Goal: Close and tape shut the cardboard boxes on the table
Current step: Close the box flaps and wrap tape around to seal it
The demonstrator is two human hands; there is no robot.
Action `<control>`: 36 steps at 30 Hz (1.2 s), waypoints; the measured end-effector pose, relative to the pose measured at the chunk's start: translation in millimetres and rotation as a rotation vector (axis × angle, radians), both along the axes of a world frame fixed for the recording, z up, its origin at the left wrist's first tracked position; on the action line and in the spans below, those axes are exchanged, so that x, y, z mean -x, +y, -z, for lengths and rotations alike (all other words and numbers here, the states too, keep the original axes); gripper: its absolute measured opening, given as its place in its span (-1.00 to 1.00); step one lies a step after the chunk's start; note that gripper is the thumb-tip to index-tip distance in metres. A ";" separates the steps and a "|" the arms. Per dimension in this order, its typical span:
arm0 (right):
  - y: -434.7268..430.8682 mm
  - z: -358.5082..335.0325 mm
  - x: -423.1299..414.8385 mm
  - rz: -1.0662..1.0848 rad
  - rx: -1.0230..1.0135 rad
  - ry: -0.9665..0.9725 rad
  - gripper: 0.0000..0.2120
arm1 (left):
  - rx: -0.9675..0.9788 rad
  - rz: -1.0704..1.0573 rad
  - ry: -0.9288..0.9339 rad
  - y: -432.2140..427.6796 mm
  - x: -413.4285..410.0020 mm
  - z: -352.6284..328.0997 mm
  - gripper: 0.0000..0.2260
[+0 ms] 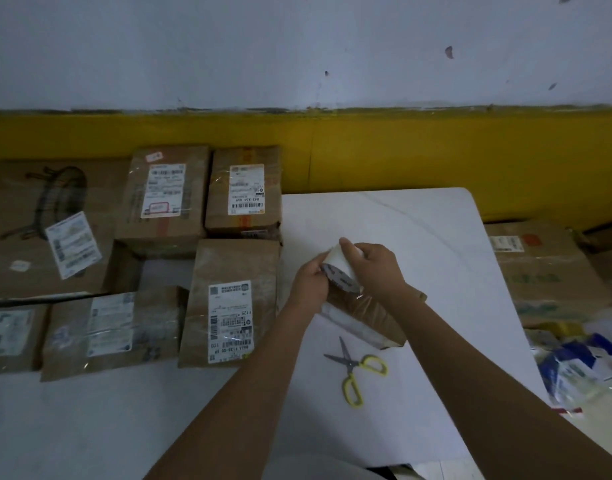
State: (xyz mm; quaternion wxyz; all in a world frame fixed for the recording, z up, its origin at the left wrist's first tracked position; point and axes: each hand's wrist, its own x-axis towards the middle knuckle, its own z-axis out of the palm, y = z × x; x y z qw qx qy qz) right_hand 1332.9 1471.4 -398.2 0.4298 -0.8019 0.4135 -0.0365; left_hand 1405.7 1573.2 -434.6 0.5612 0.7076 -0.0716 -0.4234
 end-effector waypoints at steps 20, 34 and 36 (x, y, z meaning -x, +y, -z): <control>-33.9 -7.2 51.4 -0.363 0.231 0.277 -0.45 | -0.067 0.982 -0.649 -0.6 -26.4 47.2 0.01; -77.2 -2.9 155.6 -0.341 0.525 0.635 -0.39 | -0.155 1.026 -0.749 -2.8 -24.7 42.3 0.10; -77.9 2.7 162.7 -0.349 0.567 0.710 -0.38 | -0.159 1.045 -0.742 -4.3 -23.2 42.4 0.09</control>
